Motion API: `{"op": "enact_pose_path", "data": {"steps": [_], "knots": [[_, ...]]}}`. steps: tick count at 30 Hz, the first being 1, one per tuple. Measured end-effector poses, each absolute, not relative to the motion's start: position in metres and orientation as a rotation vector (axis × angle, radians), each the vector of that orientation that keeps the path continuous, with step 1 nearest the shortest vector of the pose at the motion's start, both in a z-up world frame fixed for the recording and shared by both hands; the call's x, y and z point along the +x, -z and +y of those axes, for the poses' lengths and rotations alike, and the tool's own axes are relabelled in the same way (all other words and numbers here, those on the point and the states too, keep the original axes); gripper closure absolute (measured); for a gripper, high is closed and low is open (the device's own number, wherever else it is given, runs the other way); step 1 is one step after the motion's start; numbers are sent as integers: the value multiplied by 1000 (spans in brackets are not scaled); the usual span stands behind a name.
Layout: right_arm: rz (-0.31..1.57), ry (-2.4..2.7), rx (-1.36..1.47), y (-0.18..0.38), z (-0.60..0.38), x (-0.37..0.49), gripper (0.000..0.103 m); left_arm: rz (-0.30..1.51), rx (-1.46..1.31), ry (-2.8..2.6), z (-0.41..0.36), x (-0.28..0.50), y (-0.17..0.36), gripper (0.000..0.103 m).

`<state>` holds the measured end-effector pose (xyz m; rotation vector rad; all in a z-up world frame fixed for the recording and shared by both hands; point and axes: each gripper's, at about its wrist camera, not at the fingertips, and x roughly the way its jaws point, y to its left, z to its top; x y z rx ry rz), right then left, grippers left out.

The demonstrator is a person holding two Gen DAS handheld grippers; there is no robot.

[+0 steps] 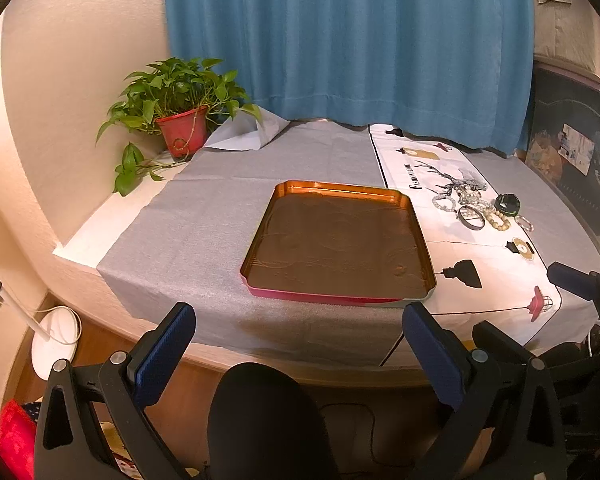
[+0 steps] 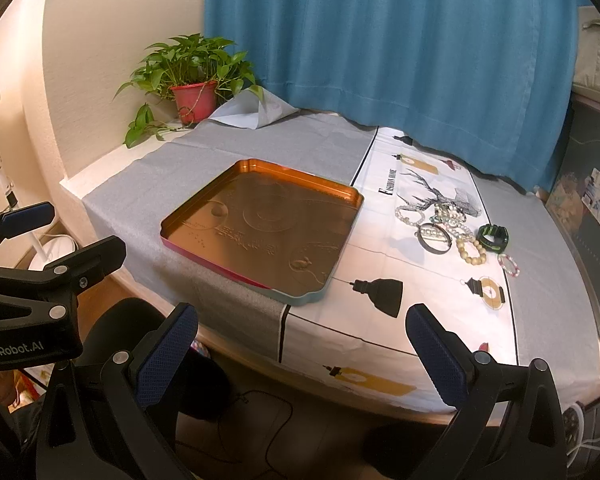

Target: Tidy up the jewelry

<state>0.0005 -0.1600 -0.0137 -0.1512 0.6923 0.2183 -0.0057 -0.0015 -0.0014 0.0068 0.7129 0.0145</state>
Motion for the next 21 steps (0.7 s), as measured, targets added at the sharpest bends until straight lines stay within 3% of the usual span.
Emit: {"op": "enact_pose_path", "data": {"steps": [21], "knots": [[692, -218, -149, 13, -161, 1, 0, 713, 14, -16, 4, -6, 3, 0]]}}
